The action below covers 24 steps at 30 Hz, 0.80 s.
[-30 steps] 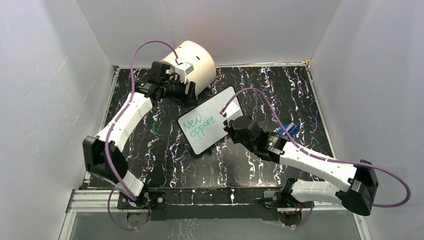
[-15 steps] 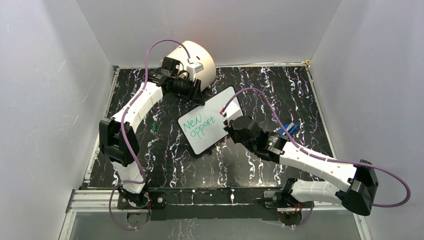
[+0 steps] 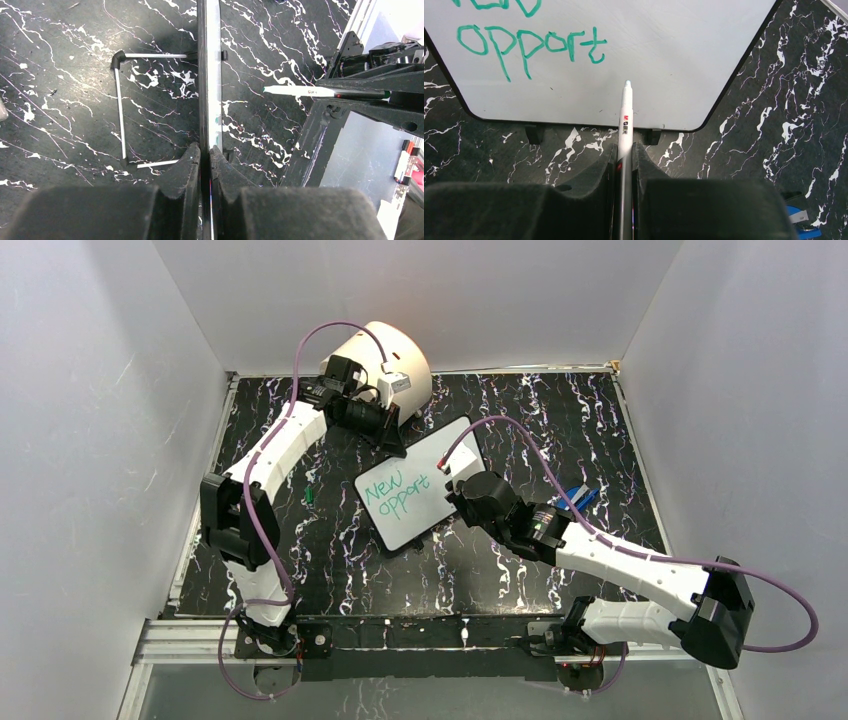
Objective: Write a sentence on the whiteboard
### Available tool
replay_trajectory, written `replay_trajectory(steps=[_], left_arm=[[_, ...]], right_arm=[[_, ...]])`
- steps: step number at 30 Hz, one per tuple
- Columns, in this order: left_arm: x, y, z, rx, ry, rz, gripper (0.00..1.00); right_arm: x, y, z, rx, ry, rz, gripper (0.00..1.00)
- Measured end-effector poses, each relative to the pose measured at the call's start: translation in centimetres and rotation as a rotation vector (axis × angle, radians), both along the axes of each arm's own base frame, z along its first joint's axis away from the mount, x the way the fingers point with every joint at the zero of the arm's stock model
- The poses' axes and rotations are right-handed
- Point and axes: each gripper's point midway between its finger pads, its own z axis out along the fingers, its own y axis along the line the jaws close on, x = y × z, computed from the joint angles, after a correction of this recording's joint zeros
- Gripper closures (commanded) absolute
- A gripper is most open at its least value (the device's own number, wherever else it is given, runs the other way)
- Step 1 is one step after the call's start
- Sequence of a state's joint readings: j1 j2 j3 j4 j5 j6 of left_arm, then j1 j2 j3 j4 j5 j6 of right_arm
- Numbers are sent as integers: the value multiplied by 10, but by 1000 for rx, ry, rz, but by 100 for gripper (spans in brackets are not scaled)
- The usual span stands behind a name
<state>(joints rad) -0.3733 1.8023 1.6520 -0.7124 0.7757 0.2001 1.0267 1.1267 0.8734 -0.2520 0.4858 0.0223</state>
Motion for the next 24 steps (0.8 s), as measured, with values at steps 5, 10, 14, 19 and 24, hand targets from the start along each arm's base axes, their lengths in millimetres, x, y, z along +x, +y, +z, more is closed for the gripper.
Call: replay_trajectory(steps=[5,10,14,19,24], left_arm=[[-2,1,-2,9,-7,-24,100],[-2,2,-2,14,-17,-35,100],[-2,2,-2,15,-20,-36,100],[-1,3,-3,19,-22,-33,100],[-1,3,-3,18,-23,-32,100]], right_arm=[[-2,2,-1,3,7,13,100],[-2,5,-6,-5,21,23,100],[-3,7,-8,-8,28,32,100],[-5,9,-10,-14,30,37,100],[-5,10,-12,-29,26,33,100]])
